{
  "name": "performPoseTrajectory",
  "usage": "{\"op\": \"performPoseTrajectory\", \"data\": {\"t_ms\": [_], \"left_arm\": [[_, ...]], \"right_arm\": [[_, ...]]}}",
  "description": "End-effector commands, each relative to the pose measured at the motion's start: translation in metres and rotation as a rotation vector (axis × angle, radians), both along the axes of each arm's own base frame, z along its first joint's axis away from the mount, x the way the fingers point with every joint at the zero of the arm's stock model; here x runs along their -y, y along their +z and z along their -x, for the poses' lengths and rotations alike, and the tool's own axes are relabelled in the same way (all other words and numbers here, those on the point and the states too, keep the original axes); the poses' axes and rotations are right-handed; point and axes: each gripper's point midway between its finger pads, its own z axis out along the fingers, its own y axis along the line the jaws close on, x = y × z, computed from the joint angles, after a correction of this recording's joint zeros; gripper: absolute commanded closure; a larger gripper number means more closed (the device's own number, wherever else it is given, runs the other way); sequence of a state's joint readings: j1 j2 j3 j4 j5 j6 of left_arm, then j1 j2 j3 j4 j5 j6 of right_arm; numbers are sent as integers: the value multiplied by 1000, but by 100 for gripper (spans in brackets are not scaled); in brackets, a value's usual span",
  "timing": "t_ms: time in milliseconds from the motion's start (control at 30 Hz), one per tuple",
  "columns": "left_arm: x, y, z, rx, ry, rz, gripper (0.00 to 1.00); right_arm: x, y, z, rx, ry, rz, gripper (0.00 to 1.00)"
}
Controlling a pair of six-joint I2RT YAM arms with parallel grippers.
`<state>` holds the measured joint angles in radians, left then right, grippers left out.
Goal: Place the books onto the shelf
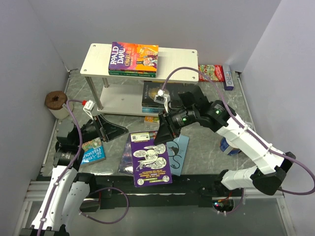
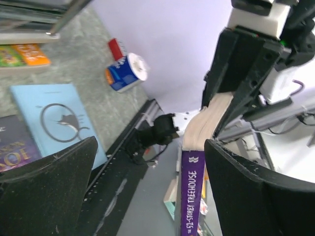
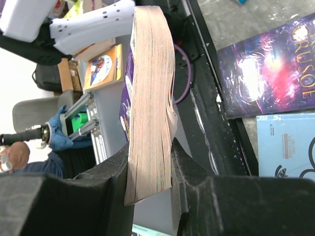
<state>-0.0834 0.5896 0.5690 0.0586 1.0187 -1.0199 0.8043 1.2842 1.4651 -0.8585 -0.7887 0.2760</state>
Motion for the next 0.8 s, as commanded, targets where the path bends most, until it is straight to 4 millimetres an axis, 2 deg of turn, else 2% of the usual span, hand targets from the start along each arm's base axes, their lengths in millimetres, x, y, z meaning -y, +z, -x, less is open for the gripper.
{"op": "performPoseTrajectory", "data": {"t_ms": [0,267,500,600,700,733,767], "left_arm": [[8,28,21,109,-101,29,4],[18,33,44,185,-207,23,4],[26,33,67,229,-315,32,1],[29,35,81,265,-382,37,12],[32,33,94,266,-439,30,40],[32,37,95,307,-441,17,59],[33,38,96,314,-443,10,69]], "right_arm": [[-1,38,8,32,57,-74,100],[-11,46,2,22,92,-65,100],[-17,47,6,23,142,-58,100],[-21,40,8,30,166,-27,100],[-24,38,12,44,184,-13,100],[-25,39,12,50,183,-11,100],[-25,39,13,52,184,-7,100]]}}
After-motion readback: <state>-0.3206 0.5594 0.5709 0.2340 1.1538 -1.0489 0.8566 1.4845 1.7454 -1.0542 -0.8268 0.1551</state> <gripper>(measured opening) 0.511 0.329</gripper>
